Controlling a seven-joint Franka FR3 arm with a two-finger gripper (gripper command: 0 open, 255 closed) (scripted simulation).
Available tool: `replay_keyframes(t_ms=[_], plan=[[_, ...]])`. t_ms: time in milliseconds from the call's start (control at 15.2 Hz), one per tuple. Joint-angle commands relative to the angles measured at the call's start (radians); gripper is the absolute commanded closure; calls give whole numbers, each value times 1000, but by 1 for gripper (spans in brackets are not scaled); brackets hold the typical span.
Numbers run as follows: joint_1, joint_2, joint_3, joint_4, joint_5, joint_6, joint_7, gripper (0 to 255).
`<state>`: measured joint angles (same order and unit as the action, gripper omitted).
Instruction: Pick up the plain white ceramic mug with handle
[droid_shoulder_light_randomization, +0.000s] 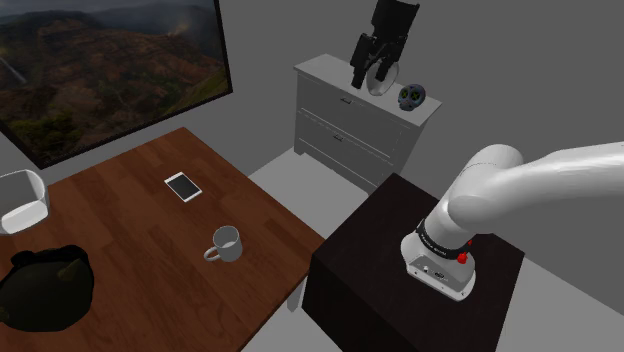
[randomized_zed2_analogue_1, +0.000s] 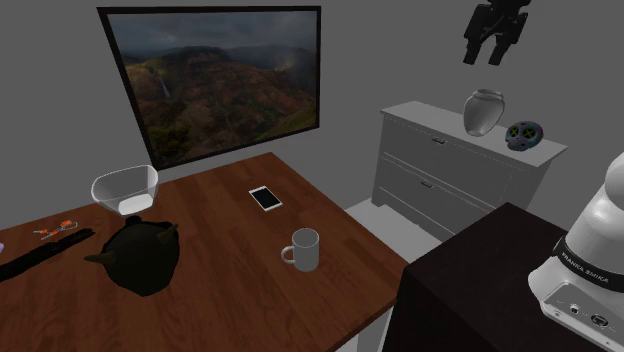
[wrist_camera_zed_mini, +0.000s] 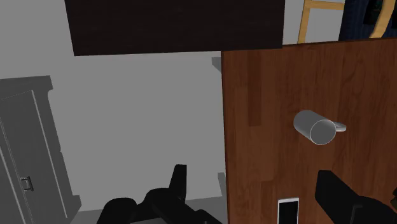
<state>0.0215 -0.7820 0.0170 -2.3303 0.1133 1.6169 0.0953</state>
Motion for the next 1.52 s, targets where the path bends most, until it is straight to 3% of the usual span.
replay_keyframes(t_ms=[0,726,1452], plan=[[0,0,0,0,0,0,0,0],[69,157,135,-191,64,385,32,0],[109,495,280,-218,58,783,95,0]])
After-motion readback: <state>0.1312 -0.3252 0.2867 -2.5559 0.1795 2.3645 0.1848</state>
